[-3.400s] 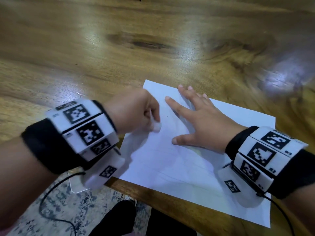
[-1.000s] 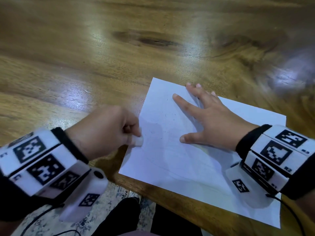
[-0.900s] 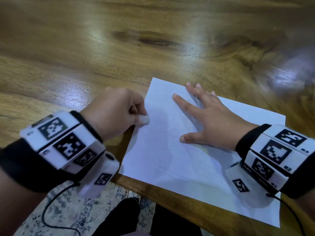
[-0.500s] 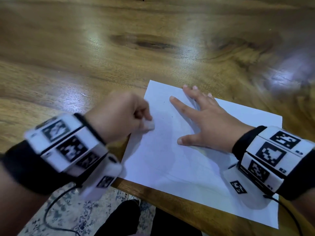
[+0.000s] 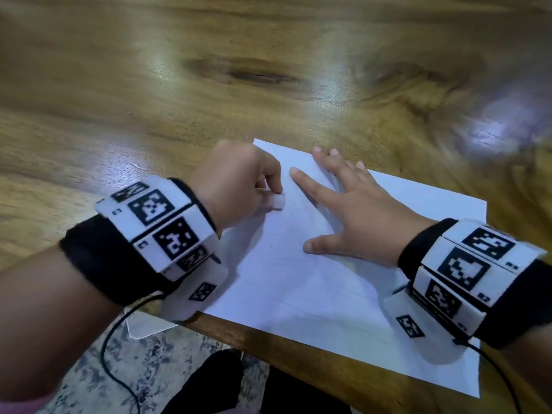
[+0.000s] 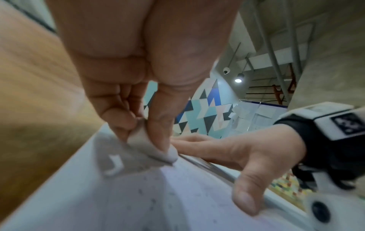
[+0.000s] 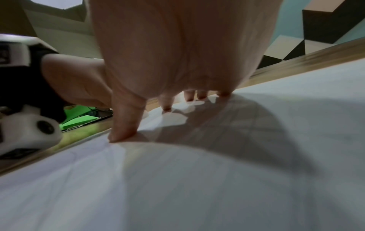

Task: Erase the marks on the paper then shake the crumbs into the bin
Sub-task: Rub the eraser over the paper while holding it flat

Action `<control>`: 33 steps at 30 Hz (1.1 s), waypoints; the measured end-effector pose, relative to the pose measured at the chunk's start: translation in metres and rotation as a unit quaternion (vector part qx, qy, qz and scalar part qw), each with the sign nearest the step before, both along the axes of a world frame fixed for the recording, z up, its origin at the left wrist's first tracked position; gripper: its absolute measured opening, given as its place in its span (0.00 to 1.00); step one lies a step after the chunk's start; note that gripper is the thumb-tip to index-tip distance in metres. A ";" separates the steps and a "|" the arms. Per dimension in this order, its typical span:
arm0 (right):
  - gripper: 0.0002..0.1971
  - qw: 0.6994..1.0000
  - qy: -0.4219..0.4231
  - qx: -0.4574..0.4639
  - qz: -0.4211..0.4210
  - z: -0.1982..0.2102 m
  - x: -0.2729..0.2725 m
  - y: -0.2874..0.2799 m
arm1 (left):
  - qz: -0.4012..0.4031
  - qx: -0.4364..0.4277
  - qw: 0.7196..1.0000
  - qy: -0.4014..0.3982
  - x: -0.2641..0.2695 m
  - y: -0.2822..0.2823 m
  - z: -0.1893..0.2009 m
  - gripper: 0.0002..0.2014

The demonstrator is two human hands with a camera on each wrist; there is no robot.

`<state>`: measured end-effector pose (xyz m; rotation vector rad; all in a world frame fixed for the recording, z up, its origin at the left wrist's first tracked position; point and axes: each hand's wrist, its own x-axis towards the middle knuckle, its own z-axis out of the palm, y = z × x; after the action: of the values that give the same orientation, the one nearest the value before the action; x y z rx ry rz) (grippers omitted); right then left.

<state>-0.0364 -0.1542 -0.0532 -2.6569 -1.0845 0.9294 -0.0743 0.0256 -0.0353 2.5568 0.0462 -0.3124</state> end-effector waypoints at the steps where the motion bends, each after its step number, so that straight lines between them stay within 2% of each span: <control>1: 0.50 1.000 -0.001 0.001 0.000 0.000 0.000 0.000 | -0.003 0.006 1.000 -0.005 0.000 0.000 -0.001 0.04; 2: 0.49 1.000 -0.001 0.001 0.002 0.000 0.000 0.000 | -0.021 0.005 1.000 -0.002 -0.007 0.002 -0.002 0.04; 3: 0.49 1.000 -0.001 0.002 0.003 0.000 0.000 0.000 | -0.047 0.006 0.999 0.017 -0.018 0.004 -0.003 0.08; 5: 0.49 1.000 0.001 0.001 0.003 0.000 0.000 0.000 | -0.088 -0.002 0.992 0.088 -0.041 0.009 -0.001 0.15; 7: 0.49 1.000 0.001 -0.001 0.004 0.001 0.000 0.000 | -0.095 -0.009 0.987 0.130 -0.050 0.010 0.000 0.08; 9: 0.49 1.000 0.000 -0.004 0.006 0.001 0.000 0.000 | -0.061 -0.010 0.994 0.095 -0.038 0.010 -0.001 0.02; 12: 0.49 1.000 0.002 -0.004 0.004 0.001 0.000 0.000 | -0.007 -0.012 1.000 0.013 -0.015 0.008 -0.004 0.05; 14: 0.49 1.000 0.003 -0.002 0.004 0.001 0.000 0.001 | -0.028 -0.006 1.000 -0.003 -0.021 0.012 -0.008 0.04; 17: 0.49 1.000 0.005 0.000 0.001 0.000 0.001 0.000 | -0.093 -0.016 0.993 0.064 -0.054 0.017 -0.004 0.07; 19: 0.49 1.000 0.005 -0.001 0.002 0.000 0.000 0.000 | -0.093 -0.034 0.988 0.118 -0.065 0.020 -0.001 0.12; 21: 0.49 1.000 0.003 -0.001 0.004 0.000 0.000 0.000 | -0.058 -0.033 0.993 0.096 -0.055 0.021 -0.002 0.11; 24: 0.49 1.000 0.004 0.000 0.002 0.000 0.000 0.000 | -0.004 -0.012 1.000 0.004 -0.030 0.015 -0.005 0.06; 26: 0.49 1.000 0.004 0.001 0.000 -0.001 0.000 0.000 | -0.013 0.005 1.000 -0.025 -0.031 0.014 -0.009 0.05; 27: 0.49 1.000 0.003 0.001 0.000 -0.001 0.001 0.000 | -0.030 0.007 0.999 -0.020 -0.039 0.016 -0.010 0.07; 29: 0.49 1.000 0.002 -0.001 0.003 -0.001 0.001 0.000 | -0.062 -0.014 0.997 0.050 -0.060 0.020 -0.006 0.10; 31: 0.49 1.000 0.001 -0.003 0.004 -0.002 0.001 0.000 | -0.074 -0.031 0.991 0.106 -0.068 0.021 -0.001 0.10; 33: 0.49 1.000 -0.001 -0.005 0.004 -0.001 0.000 0.000 | -0.062 -0.032 0.994 0.081 -0.055 0.019 0.000 0.06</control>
<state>-0.0362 -0.1539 -0.0546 -2.6636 -1.0948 0.9366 -0.1293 0.0443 -0.0348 2.4710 -0.0606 -0.5609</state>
